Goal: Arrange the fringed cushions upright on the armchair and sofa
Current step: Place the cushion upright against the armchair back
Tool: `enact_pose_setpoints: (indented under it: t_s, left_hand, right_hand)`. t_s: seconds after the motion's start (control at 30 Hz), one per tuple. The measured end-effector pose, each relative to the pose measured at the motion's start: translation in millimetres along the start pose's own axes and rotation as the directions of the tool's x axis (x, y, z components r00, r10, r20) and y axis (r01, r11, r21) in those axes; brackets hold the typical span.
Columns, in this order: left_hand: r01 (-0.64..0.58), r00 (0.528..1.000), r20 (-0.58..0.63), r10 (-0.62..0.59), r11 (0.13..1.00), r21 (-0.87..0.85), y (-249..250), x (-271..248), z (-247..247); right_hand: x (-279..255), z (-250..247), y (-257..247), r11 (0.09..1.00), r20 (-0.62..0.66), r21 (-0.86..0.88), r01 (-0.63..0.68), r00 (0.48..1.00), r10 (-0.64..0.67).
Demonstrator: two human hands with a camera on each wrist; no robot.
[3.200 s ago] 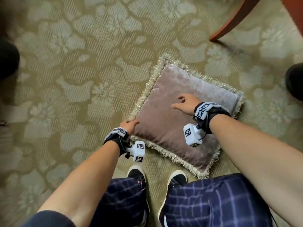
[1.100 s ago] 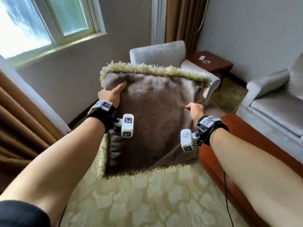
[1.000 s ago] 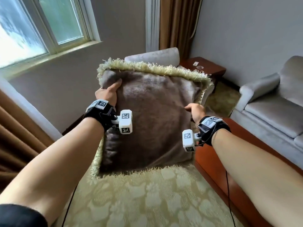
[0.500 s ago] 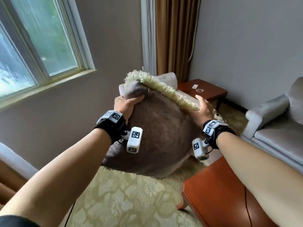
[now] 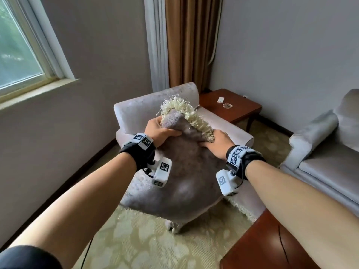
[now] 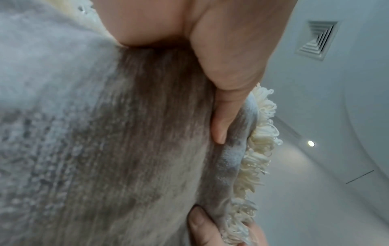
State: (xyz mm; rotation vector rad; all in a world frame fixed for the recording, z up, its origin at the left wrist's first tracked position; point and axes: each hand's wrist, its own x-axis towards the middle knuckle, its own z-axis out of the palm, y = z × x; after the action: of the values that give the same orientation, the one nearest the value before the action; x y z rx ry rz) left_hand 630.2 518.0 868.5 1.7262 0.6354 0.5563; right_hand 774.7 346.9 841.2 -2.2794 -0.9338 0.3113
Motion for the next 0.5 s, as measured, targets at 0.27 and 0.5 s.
enact_pose_setpoints:
  t_s: [0.27,0.5]
  left_hand:
    - [-0.018,0.992,0.123,0.012,0.999,0.045,-17,165,-1]
    - [0.068,0.993,0.085,-0.082,0.985,0.162,-48,285,27]
  right_hand:
    - [145,-14,23,0.988,-0.075,0.042,-0.15,0.985,0.153]
    - [271,-13,64,0.997,-0.146,0.018,-0.069,0.987,0.071]
